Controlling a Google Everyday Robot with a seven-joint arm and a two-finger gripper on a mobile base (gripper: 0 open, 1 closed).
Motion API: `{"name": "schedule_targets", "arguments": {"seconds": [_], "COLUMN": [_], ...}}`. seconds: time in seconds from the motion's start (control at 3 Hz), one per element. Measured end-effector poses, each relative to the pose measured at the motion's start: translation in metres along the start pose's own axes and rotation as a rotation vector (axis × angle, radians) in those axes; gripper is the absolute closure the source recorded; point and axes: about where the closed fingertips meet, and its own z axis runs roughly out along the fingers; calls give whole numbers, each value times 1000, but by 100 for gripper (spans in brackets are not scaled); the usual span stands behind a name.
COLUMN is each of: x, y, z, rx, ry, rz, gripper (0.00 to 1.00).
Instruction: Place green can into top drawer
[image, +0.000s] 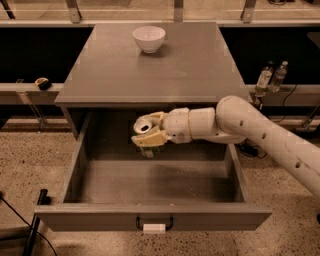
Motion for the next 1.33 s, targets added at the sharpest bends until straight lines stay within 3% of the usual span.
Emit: {"name": "schedule_targets", "arguments": {"seconds": [0.33,1.33], "x": [40,86], "y": [6,11], "z": [12,34], "rx": [-34,-52], "ry": [-22,-103], "rz": [47,48], "gripper": [81,11]}}
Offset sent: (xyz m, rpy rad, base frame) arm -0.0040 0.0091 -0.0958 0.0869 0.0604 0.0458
